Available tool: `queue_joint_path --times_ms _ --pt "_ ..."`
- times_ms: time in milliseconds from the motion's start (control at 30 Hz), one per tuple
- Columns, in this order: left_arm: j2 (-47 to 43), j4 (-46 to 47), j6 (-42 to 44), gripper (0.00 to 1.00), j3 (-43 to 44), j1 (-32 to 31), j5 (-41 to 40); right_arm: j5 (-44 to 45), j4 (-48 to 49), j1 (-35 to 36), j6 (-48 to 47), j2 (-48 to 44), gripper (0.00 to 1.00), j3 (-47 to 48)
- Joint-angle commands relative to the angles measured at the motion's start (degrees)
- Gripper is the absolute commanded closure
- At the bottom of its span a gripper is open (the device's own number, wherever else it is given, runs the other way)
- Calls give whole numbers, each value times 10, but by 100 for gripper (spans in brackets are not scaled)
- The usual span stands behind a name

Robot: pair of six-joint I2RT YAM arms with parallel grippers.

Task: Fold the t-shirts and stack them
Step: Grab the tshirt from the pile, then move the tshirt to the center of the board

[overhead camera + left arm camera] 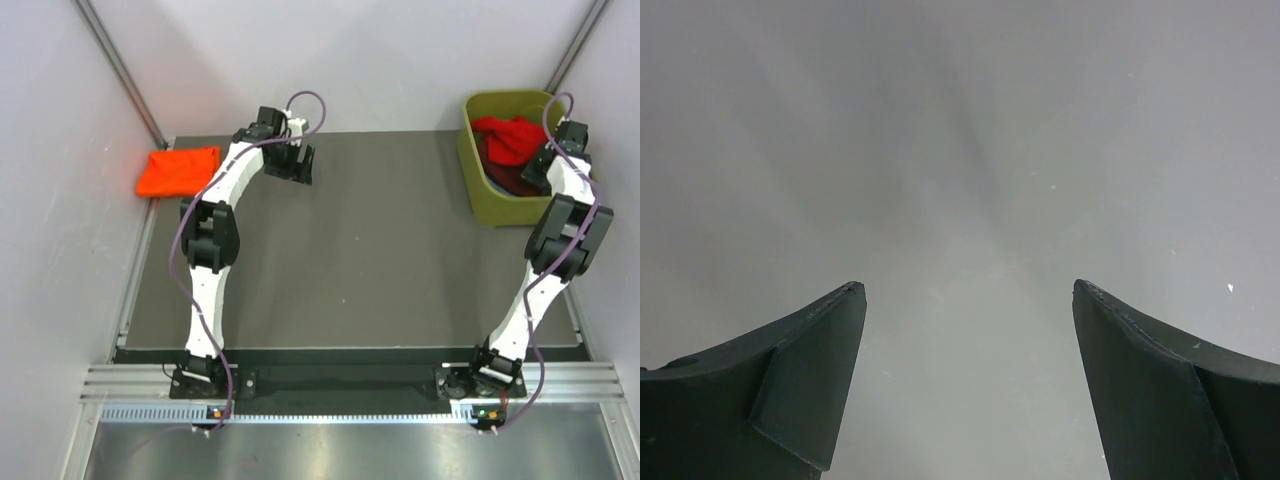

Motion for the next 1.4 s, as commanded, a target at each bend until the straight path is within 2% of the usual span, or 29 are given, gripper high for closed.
queue_joint_path --times_ms 0,167,333,467,700,833,967,1067,1167,1233,1367 --pt "-26 -4 13 11 1 -6 -10 -13 9 12 3 -52 100 23" --pt "-22 6 7 13 14 -4 -3 -28 9 18 -12 -141 100 -14" --pt "-34 17 -10 3 47 0 24 -41 21 56 -63 -242 100 -15" --pt "-69 83 -71 2 -14 9 36 -44 22 99 -93 -307 100 -6" --pt "-143 116 -158 5 -122 29 140 22 15 197 -145 -359 100 -8" --pt "-172 117 -159 5 -166 46 181 64 16 190 -146 -368 100 1" --pt "-188 123 -146 7 -177 58 219 48 19 193 -148 -379 100 40" --pt "-198 123 -137 7 -178 60 204 44 17 243 -196 -386 100 72" --pt "-206 117 -130 8 -178 60 150 44 13 303 -246 -385 100 93" --pt "-219 120 -141 6 -182 59 58 23 2 349 -260 -379 100 115" --pt "-241 109 -123 1 -175 64 -30 19 -8 447 -292 -350 100 151"
